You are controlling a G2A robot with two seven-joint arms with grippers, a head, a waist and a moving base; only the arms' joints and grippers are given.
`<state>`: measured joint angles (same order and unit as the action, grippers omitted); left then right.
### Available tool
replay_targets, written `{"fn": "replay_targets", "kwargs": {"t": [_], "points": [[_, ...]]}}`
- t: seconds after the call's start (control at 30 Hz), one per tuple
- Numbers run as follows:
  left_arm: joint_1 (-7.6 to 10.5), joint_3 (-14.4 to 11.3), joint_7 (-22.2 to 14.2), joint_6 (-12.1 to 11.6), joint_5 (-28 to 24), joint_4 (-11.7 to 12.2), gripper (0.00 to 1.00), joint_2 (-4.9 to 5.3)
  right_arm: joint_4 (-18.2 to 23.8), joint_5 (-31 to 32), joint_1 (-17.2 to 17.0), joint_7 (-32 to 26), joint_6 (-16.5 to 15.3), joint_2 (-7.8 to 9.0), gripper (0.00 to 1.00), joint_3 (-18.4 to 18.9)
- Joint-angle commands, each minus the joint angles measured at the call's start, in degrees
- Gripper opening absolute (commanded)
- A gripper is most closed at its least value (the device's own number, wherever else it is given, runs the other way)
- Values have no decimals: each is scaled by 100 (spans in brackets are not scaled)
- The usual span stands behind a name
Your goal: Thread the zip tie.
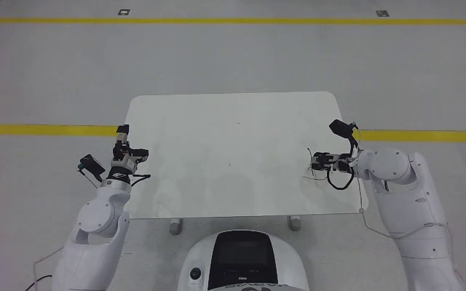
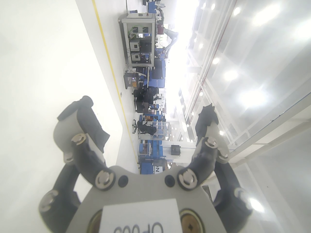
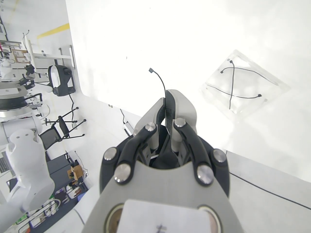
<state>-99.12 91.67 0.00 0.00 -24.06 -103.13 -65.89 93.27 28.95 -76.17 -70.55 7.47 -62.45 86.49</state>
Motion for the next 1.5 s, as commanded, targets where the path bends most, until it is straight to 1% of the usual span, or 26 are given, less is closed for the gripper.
{"fn": "replay_targets", "kwargs": {"t": [0.0, 0.27, 0.33, 0.43, 0.53, 0.6, 0.7, 0.77, 1.2, 1.23, 1.27, 1.37, 1.4, 1.47], "points": [[0, 0, 0, 0, 0, 0, 100, 0, 0, 0, 0, 0, 0, 0, 0, 0], [0, 0, 0, 0, 0, 0, 100, 0, 0, 0, 0, 0, 0, 0, 0, 0], [0, 0, 0, 0, 0, 0, 100, 0, -2, -142, -47, 280, 49, -13, 0, 20], [0, 0, 0, 0, 0, 0, 100, 0, 28, -528, -99, 533, 230, -36, 0, 29], [0, 0, 0, 0, 0, 0, 100, 0, 22, -960, -76, 789, 493, -74, 0, -24], [0, 0, 0, 0, 0, 0, 100, 0, -36, -1246, -12, 1045, 765, -109, 0, -87], [0, 0, 0, 0, 0, 0, 100, 0, -48, -1557, 53, 1416, 1044, -158, 0, -208], [0, 0, 0, 0, 0, 0, 100, 0, -3, -1634, 54, 1634, 1061, -169, 0, -221], [6, -4, -6, -6, 16, -3, 100, 0, -3, -1634, 54, 1634, 1061, -169, 0, -221], [24, -27, -66, -78, 135, -38, 100, 2, -6, -1656, 36, 1696, 1040, -172, 0, -227], [6, -60, -142, -193, 461, -74, 100, 12, -11, -1754, 16, 1800, 1065, -182, 0, -241], [-54, -150, -249, -439, 1176, -162, 100, 28, -29, -1871, 33, 1870, 1202, -189, 0, -276], [-83, -187, -328, -527, 1550, -184, 100, 41, -74, -1922, 50, 1851, 1202, -191, 0, -287], [-120, -253, -371, -590, 2108, -210, 100, 56, -156, -2024, 71, 1827, 1202, -195, 0, -291]]}}
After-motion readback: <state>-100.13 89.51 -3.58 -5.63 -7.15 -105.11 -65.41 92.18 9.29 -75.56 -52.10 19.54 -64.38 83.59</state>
